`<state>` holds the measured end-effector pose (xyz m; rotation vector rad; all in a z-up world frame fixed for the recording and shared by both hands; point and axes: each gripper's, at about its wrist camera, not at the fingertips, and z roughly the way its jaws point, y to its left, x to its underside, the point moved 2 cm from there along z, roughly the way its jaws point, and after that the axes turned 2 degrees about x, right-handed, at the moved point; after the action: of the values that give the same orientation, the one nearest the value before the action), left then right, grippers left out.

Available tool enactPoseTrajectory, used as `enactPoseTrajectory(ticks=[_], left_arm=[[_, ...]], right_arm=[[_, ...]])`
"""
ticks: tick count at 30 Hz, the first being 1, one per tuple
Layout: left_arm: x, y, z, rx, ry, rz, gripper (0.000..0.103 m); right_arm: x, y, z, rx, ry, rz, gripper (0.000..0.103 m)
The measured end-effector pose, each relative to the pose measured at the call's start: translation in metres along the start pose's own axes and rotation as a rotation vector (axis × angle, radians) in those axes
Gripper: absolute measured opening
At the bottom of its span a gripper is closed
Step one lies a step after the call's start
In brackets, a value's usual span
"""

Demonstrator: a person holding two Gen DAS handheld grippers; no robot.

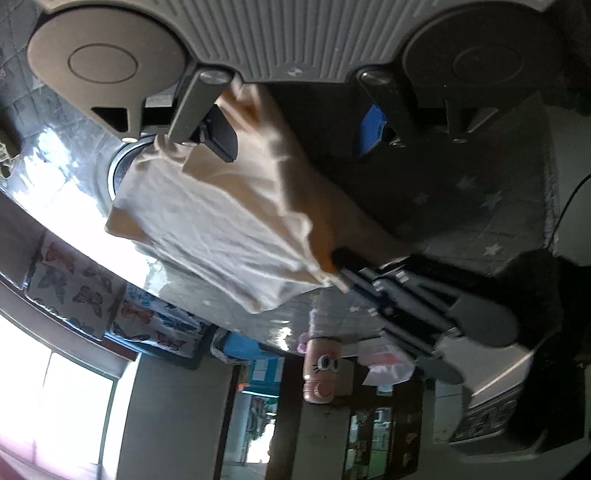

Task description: Fold clothes

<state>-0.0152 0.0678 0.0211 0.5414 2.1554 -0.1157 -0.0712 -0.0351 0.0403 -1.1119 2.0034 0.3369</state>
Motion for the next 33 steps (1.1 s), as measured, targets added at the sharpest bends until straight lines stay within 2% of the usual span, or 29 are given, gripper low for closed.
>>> enactPoseTrajectory(ticks=[2, 3, 4, 5, 6, 7, 12, 18, 19, 21, 23, 25, 29, 33], left_arm=[[0.005, -0.002, -0.002, -0.007, 0.002, 0.007, 0.017], [0.009, -0.003, -0.004, -0.013, 0.004, 0.013, 0.017], [0.012, -0.004, -0.006, -0.019, 0.005, 0.020, 0.022], [0.015, -0.006, -0.007, -0.025, 0.006, 0.026, 0.035], [0.019, -0.007, -0.009, -0.031, 0.007, 0.032, 0.044], [0.022, -0.008, -0.010, -0.037, 0.008, 0.038, 0.059], [0.039, -0.015, -0.018, -0.067, 0.013, 0.069, 0.062], [0.053, -0.024, -0.015, -0.120, 0.016, 0.127, 0.062], [0.053, -0.024, -0.014, -0.131, 0.012, 0.142, 0.062], [0.054, -0.025, -0.011, -0.144, 0.004, 0.166, 0.051], [0.055, -0.023, -0.009, -0.144, 0.009, 0.167, 0.021], [0.054, -0.020, -0.012, -0.142, 0.001, 0.152, 0.013], [0.050, -0.022, -0.035, -0.132, -0.037, 0.130, 0.011], [0.047, -0.032, -0.066, -0.099, -0.055, 0.125, 0.011]], right_arm=[[-0.002, -0.005, 0.009, 0.005, 0.013, 0.019, 0.042], [-0.003, -0.006, 0.012, -0.003, 0.021, 0.028, 0.037], [-0.003, -0.008, 0.014, -0.012, 0.028, 0.038, 0.027], [-0.005, -0.010, 0.015, -0.021, 0.029, 0.054, 0.022], [-0.006, -0.011, 0.015, -0.025, 0.029, 0.066, 0.020], [-0.007, -0.013, 0.015, -0.027, 0.028, 0.077, 0.017], [-0.015, -0.025, 0.010, -0.028, 0.000, 0.161, 0.014], [-0.021, -0.026, 0.005, -0.020, -0.021, 0.183, 0.012], [-0.022, -0.027, 0.004, -0.019, -0.024, 0.187, 0.012], [-0.024, -0.026, 0.003, -0.014, -0.032, 0.193, 0.011], [-0.023, -0.026, 0.000, -0.008, -0.044, 0.199, 0.010], [-0.023, -0.025, -0.003, -0.003, -0.060, 0.207, 0.010], [-0.021, -0.021, -0.015, -0.011, -0.080, 0.202, 0.009], [-0.017, -0.011, -0.044, -0.037, -0.108, 0.186, 0.009]])
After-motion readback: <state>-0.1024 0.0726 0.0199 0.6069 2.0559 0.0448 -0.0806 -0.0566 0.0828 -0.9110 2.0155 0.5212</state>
